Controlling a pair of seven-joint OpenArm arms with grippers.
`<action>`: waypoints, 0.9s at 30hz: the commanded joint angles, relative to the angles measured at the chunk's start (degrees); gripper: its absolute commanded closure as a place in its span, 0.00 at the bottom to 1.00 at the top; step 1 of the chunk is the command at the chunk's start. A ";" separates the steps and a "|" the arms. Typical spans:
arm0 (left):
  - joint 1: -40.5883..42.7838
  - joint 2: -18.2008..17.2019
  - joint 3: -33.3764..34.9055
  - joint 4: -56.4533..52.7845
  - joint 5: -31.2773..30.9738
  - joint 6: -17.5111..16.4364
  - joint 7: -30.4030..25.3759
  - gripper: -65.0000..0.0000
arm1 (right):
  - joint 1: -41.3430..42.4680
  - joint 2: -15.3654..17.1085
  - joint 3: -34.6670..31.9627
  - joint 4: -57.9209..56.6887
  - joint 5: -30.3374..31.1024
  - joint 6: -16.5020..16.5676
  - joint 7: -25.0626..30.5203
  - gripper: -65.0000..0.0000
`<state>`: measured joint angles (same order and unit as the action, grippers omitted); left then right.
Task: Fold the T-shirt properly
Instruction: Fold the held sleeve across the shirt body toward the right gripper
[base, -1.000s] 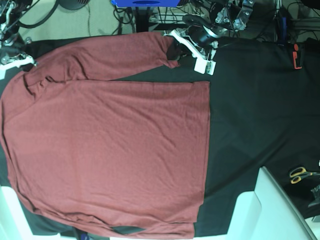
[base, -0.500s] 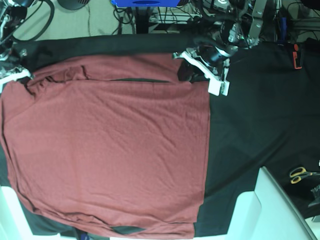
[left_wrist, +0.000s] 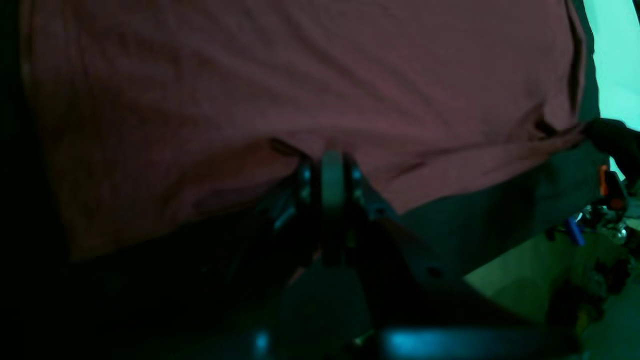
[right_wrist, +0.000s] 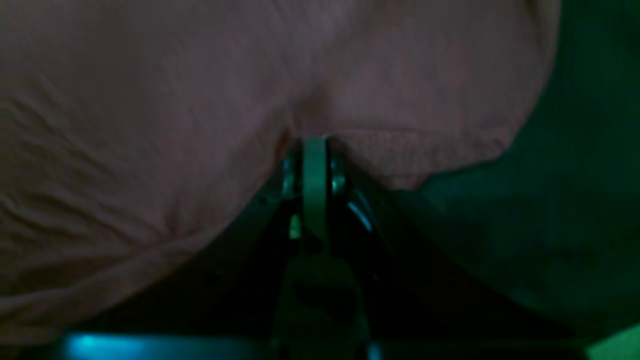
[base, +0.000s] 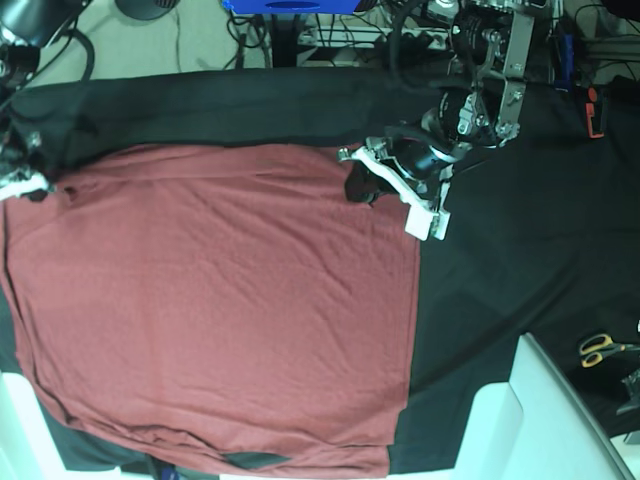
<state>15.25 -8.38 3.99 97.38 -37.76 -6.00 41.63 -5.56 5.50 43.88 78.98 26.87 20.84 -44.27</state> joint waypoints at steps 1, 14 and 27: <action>-0.78 0.43 -0.16 0.95 -0.62 -0.29 -0.62 1.00 | 0.51 0.96 0.03 0.80 0.42 -0.58 0.62 1.00; -5.27 0.69 -0.25 -0.90 -0.62 -0.29 -0.62 1.00 | 4.20 2.37 -0.32 -2.80 0.42 -1.46 -0.52 1.00; -11.95 1.83 -0.25 -9.87 -0.62 -0.29 -0.88 1.00 | 6.75 2.37 -0.32 -5.88 0.42 -1.46 -0.17 1.00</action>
<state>4.16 -6.42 3.81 86.59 -37.76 -6.00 41.63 0.49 6.81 43.51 72.34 26.61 19.05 -45.23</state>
